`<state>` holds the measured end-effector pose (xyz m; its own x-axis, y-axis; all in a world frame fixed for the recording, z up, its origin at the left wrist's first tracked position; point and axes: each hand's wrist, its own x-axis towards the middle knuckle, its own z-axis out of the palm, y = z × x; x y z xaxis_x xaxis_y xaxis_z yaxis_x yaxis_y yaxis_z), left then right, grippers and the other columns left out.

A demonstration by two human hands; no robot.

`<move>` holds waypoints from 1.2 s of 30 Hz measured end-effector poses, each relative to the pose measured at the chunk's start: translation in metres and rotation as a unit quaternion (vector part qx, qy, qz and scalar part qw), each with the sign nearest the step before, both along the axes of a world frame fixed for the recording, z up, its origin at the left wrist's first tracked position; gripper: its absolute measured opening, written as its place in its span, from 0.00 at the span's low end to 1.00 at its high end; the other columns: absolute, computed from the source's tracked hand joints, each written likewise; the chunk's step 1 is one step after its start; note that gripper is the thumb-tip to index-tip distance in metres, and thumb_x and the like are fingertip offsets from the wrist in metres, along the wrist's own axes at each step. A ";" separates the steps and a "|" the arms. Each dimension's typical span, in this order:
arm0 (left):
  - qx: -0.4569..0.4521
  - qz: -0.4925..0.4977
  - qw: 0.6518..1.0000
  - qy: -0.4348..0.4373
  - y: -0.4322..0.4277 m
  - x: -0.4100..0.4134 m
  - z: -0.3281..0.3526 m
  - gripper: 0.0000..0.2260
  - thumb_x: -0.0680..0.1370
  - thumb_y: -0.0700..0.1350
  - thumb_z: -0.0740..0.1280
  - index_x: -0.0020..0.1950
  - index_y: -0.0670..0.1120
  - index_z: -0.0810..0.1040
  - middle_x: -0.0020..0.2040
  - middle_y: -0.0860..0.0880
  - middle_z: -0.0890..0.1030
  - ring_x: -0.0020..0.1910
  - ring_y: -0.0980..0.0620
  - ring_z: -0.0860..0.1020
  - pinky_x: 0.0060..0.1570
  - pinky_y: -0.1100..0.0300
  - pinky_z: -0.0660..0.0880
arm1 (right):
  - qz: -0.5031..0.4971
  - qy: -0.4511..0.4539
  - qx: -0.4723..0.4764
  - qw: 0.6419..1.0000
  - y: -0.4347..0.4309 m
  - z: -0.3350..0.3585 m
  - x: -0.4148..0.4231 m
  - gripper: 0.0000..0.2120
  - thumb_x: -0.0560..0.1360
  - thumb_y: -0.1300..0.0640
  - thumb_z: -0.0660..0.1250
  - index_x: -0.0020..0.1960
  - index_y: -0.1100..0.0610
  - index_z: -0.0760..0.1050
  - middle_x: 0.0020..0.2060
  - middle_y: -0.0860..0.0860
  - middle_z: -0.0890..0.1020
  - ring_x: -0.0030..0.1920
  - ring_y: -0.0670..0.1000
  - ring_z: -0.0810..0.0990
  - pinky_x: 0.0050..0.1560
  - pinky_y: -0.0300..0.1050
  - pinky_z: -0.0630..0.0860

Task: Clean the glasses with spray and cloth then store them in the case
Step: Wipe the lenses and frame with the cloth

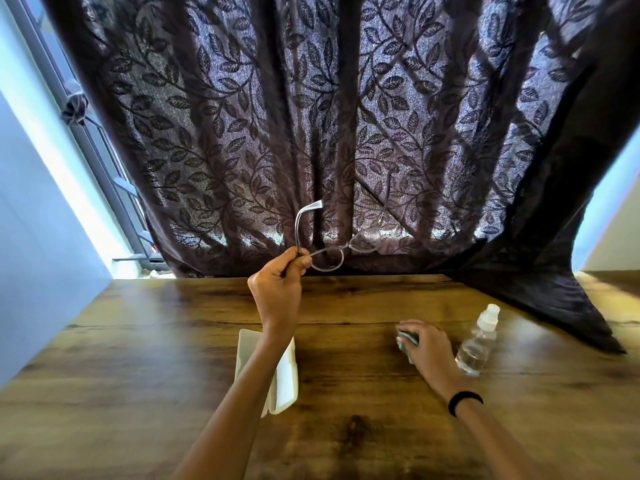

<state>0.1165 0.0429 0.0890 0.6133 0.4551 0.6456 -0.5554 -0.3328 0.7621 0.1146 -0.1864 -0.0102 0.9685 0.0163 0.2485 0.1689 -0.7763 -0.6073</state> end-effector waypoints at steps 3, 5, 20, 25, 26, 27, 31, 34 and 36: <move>-0.011 -0.013 1.000 0.002 -0.002 -0.001 0.001 0.08 0.71 0.34 0.70 0.48 0.41 0.82 0.37 0.50 0.83 0.35 0.60 0.81 0.37 0.69 0.78 | 0.013 0.034 -0.027 0.999 -0.002 -0.005 0.000 0.13 0.73 0.57 0.69 0.57 0.55 0.78 0.60 0.50 0.79 0.60 0.48 0.76 0.58 0.38 0.70; -0.011 -0.018 1.000 0.001 -0.002 -0.002 0.002 0.09 0.71 0.34 0.70 0.47 0.45 0.82 0.36 0.54 0.83 0.34 0.60 0.81 0.37 0.69 0.77 | 0.013 0.039 -0.029 0.999 -0.003 0.001 -0.001 0.13 0.73 0.53 0.68 0.56 0.54 0.78 0.61 0.51 0.78 0.59 0.48 0.77 0.58 0.41 0.72; -0.086 -0.094 0.991 0.046 -0.004 -0.004 0.003 0.17 0.73 0.30 0.66 0.41 0.53 0.82 0.35 0.57 0.84 0.38 0.54 0.83 0.39 0.63 0.80 | 0.093 -0.084 0.447 0.886 0.011 0.134 0.018 0.10 0.70 0.65 0.68 0.51 0.58 0.79 0.41 0.44 0.83 0.40 0.39 0.82 0.43 0.30 0.77; -0.127 -0.138 0.981 0.055 0.000 -0.002 0.000 0.16 0.74 0.30 0.65 0.40 0.51 0.83 0.35 0.53 0.84 0.38 0.52 0.83 0.39 0.64 0.79 | 0.094 -0.093 0.409 0.903 0.014 0.134 0.017 0.11 0.68 0.65 0.70 0.49 0.56 0.79 0.42 0.47 0.82 0.43 0.42 0.79 0.48 0.33 0.77; -0.136 -0.145 0.978 0.059 0.001 -0.001 -0.001 0.15 0.74 0.30 0.65 0.40 0.50 0.83 0.35 0.52 0.84 0.38 0.52 0.83 0.38 0.64 0.79 | 0.095 -0.089 0.400 0.907 0.014 0.134 0.017 0.11 0.69 0.65 0.70 0.49 0.54 0.79 0.41 0.47 0.82 0.43 0.42 0.78 0.50 0.36 0.77; -0.141 -0.150 0.977 0.062 0.001 -0.001 -0.002 0.14 0.74 0.30 0.65 0.41 0.49 0.82 0.36 0.52 0.84 0.38 0.52 0.83 0.38 0.64 0.79 | 0.097 -0.085 0.392 0.911 0.014 0.135 0.016 0.11 0.69 0.64 0.70 0.49 0.53 0.79 0.40 0.46 0.81 0.42 0.40 0.78 0.51 0.38 0.76; -0.153 -0.165 0.971 0.076 0.001 0.001 -0.006 0.13 0.74 0.31 0.66 0.42 0.48 0.82 0.36 0.51 0.85 0.38 0.52 0.83 0.38 0.65 0.78 | 0.103 -0.067 0.382 0.916 0.014 0.136 0.017 0.10 0.70 0.63 0.69 0.49 0.52 0.79 0.39 0.44 0.80 0.41 0.39 0.77 0.54 0.45 0.75; -0.163 -0.171 0.968 0.087 0.001 0.002 -0.008 0.12 0.74 0.31 0.65 0.42 0.47 0.82 0.36 0.51 0.85 0.38 0.52 0.83 0.37 0.66 0.78 | 0.096 -0.066 0.379 0.918 0.014 0.137 0.017 0.10 0.70 0.63 0.69 0.46 0.49 0.78 0.39 0.44 0.80 0.42 0.42 0.78 0.55 0.48 0.75; -0.168 -0.179 0.965 0.091 0.001 0.003 -0.009 0.11 0.74 0.32 0.65 0.42 0.47 0.82 0.36 0.51 0.85 0.38 0.51 0.83 0.38 0.65 0.78 | 0.097 -0.075 0.371 0.921 0.014 0.138 0.016 0.09 0.70 0.63 0.70 0.45 0.49 0.78 0.38 0.44 0.80 0.41 0.40 0.78 0.53 0.46 0.76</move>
<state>0.1192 0.0442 0.0798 0.8589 0.3590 0.3652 -0.4360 0.1387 0.8892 0.1309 -0.1725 0.1276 0.9195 -0.0429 0.3907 0.3849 -0.1038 -0.9171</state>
